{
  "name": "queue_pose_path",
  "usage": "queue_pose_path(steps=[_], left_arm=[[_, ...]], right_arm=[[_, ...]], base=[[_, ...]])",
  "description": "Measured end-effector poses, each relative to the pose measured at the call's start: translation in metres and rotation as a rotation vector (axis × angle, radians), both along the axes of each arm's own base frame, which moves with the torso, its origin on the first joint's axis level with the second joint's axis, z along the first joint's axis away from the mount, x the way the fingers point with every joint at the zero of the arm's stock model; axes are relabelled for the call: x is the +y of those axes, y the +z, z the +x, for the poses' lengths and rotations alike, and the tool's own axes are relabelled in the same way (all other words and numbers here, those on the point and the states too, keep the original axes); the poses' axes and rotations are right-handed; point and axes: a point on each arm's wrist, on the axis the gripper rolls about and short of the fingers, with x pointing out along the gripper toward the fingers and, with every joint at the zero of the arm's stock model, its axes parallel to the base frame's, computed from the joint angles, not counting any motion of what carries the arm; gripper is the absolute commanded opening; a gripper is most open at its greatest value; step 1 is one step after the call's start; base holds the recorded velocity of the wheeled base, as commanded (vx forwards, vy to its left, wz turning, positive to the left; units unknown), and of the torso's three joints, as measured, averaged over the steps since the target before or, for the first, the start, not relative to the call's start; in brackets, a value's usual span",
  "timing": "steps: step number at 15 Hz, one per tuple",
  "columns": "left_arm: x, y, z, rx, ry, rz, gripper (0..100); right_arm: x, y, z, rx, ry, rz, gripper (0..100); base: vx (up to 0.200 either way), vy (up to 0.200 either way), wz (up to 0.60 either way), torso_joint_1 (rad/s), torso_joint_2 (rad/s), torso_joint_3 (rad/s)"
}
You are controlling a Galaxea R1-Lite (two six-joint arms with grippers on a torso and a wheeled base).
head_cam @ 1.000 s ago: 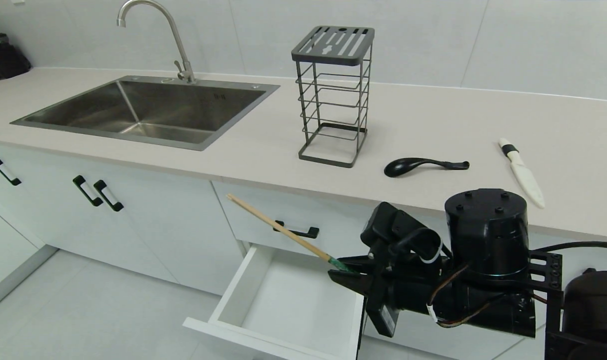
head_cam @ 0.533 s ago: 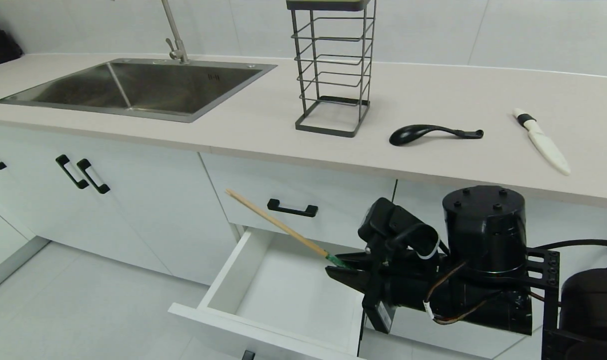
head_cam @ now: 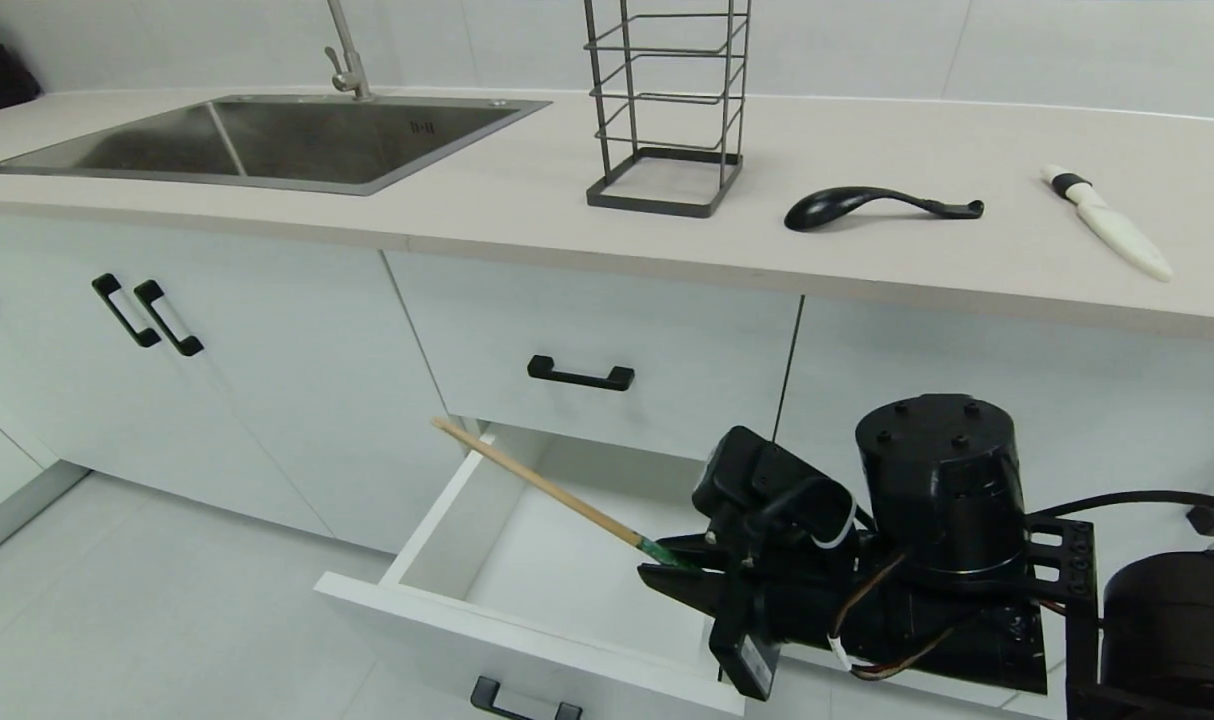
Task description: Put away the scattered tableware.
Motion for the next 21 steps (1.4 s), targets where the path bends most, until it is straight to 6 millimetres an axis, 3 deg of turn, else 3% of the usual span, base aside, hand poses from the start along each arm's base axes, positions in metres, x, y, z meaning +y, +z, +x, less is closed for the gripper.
queue_pose_path(steps=[8,10,15,21], left_arm=[[0.000,0.000,0.000,0.000,0.000,0.000,100],[0.000,0.000,0.000,0.000,0.000,0.000,100],[0.000,0.000,0.000,0.000,0.000,0.000,100],[0.000,0.000,0.000,0.000,0.000,0.000,100]], right_arm=[[0.010,0.004,0.008,0.039,0.004,-0.039,0],[0.012,-0.001,0.007,0.104,-0.022,-0.148,0],[0.039,0.019,0.022,0.030,-0.129,-0.138,0],[0.054,-0.012,0.039,0.077,-0.240,-0.219,0]], base=[[0.000,0.000,0.00,-0.006,0.06,0.014],[0.000,0.000,0.00,0.000,0.00,0.000],[0.000,0.000,0.00,0.000,0.00,0.000],[0.000,0.000,0.00,0.000,0.00,0.000]])
